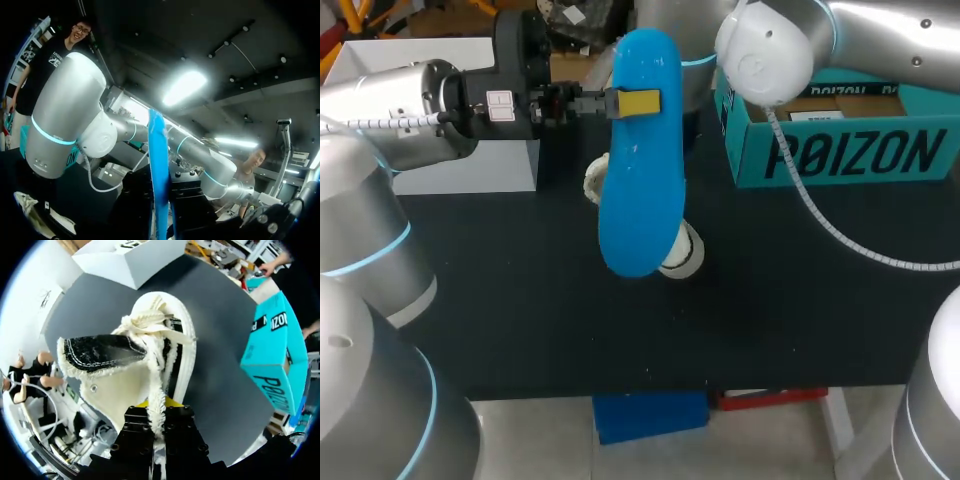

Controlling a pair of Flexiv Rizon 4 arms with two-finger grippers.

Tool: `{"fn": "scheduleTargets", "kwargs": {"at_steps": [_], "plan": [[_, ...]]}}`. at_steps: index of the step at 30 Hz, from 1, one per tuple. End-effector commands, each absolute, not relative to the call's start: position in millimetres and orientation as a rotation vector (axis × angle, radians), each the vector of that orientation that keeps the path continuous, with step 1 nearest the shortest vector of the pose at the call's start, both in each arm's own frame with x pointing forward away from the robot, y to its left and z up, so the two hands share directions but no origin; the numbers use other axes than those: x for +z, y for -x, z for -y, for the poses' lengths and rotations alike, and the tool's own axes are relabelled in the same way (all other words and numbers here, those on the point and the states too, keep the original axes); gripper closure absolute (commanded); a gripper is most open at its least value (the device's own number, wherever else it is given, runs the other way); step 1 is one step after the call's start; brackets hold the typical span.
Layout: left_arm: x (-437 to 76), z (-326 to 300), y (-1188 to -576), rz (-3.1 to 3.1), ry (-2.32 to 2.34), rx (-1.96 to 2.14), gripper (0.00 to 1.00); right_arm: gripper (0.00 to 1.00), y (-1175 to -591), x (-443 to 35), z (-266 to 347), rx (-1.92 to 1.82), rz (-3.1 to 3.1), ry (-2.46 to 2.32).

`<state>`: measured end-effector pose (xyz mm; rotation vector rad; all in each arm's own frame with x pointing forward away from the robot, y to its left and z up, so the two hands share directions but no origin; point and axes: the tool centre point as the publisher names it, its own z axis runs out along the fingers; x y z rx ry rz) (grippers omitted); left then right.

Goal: Take the shoe out of the shoebox, open the shoe tongue, remove and reinsert the insole, then place the shoe into the shoebox

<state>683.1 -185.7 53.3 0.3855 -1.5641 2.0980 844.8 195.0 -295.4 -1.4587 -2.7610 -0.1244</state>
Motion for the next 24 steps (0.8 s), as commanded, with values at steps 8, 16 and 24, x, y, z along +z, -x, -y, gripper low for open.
{"fn": "scheduleTargets", "kwargs": {"at_steps": [8,16,24], "plan": [[54,186,-682,1.568,-0.391,2.097,1.00,1.00,-854,-320,-196,-0.228,2.184,2.343],[54,186,-682,1.568,-0.391,2.097,1.00,1.00,-866,-352,-195,-0.283,2.159,2.354],[54,186,-682,1.568,-0.391,2.097,1.00,1.00,-871,-372,-191,-0.284,2.236,2.299]]}}
